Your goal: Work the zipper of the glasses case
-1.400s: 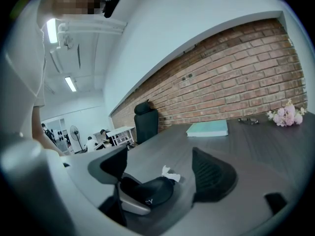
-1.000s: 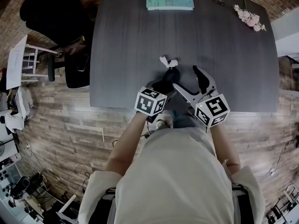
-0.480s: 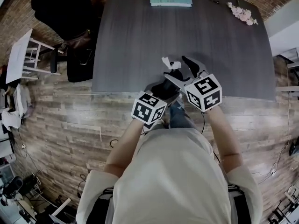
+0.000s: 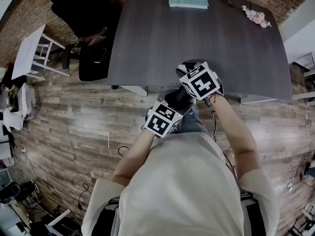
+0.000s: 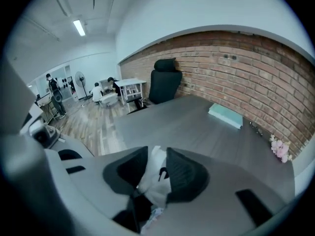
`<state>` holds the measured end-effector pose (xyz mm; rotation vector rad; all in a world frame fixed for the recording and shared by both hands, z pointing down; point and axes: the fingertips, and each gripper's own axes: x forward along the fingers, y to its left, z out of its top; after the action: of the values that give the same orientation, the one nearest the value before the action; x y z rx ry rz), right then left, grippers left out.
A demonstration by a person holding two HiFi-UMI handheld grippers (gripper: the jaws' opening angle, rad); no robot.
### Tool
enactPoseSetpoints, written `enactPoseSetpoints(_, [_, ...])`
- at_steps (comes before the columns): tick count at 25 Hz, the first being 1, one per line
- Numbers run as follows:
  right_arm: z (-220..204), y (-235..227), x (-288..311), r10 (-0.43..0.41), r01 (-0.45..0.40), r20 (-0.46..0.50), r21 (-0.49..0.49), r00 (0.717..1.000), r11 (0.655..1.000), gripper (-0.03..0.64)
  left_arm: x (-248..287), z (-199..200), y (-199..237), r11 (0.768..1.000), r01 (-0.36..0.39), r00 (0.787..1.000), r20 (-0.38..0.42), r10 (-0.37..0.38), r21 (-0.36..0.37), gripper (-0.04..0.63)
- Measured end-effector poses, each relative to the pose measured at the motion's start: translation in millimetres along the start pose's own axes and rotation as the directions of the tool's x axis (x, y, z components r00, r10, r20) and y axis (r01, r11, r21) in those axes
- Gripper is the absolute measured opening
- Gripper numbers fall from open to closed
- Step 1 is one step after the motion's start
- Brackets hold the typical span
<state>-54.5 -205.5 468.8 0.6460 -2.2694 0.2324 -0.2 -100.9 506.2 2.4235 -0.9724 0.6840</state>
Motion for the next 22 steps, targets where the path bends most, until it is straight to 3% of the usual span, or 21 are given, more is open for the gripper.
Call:
enactPoseSetpoints(2, [3, 10, -6, -0.02, 0.02, 0.022, -0.013, 1.0, 1.0, 0.07, -9, -7, -2, 1.0, -0.006, 1.0, -0.002, 0.006, -0.003, 0.282])
enactPoseSetpoints(5, [16, 19, -20, -0.043, 0.045, 0.094, -0.022, 0.995, 0.999, 0.019, -18, -16, 0, 1.0, -0.019, 1.0, -0.003, 0.019, -0.014, 0.282])
enactPoseSetpoints(8, [32, 27, -42, -0.015, 0.018, 0.17, -0.016, 0.985, 1.0, 0.012, -23, -23, 3, 0.997, -0.03, 1.0, 0.007, 0.031, -0.064, 0.281])
enactPoseSetpoints(14, [58, 52, -84, 0.124, -0.134, 0.288, 0.014, 0.95, 0.991, 0.009, -35, -17, 8, 0.99, -0.032, 0.997, 0.068, 0.041, -0.138, 0.277])
enactPoseSetpoints(18, [62, 52, -99, 0.101, -0.102, 0.324, -0.012, 0.941, 0.995, 0.009, -39, -8, 4, 0.986, -0.009, 0.992, 0.122, 0.03, -0.168, 0.275])
enactPoseSetpoints(22, [61, 33, -111, 0.054, -0.059, 0.352, 0.004, 0.934, 0.998, 0.009, -48, 6, -7, 0.966, 0.083, 0.975, 0.219, -0.029, -0.243, 0.273])
